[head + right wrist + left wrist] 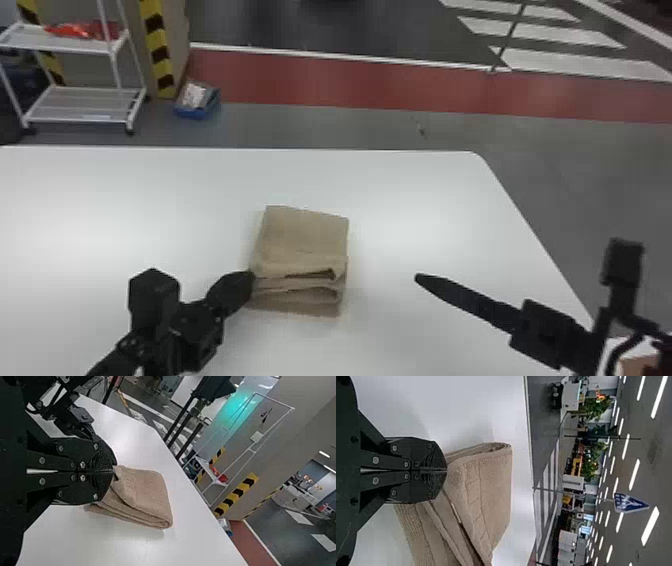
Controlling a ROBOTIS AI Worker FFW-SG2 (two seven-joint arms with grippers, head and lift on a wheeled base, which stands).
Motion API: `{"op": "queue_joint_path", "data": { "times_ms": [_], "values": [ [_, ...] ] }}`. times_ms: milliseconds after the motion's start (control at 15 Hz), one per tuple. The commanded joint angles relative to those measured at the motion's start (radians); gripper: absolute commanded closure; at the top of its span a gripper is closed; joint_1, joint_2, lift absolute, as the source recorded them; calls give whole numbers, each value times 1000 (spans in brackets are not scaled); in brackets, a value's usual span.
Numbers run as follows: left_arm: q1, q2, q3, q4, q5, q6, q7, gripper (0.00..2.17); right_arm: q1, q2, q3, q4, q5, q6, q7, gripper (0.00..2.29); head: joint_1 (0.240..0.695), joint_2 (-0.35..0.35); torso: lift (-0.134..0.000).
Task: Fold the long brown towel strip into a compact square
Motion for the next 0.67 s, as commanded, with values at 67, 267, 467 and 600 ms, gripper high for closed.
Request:
{"op": "queue_joint_path", "data": {
  "times_ms": [67,267,467,600],
  "values": [
    [112,8,-2,-138,5,47,-1,1821,-11,1,40,5,15,-11,-7,2044,695,-198,-124],
    [155,12,-11,-196,7,47,-3,1821,-9,1,65,6,24,-17,-18,2044,695,-200,-124],
    [152,15,1,-188,-9,-45,11,1821,-3,1,80,6,32,-20,-17,2044,695,-202,-124],
    [90,15,13,-112,-26,-45,12,1825,14,1,85,0,28,-30,-14,2044,695,-186,-124]
  ]
}}
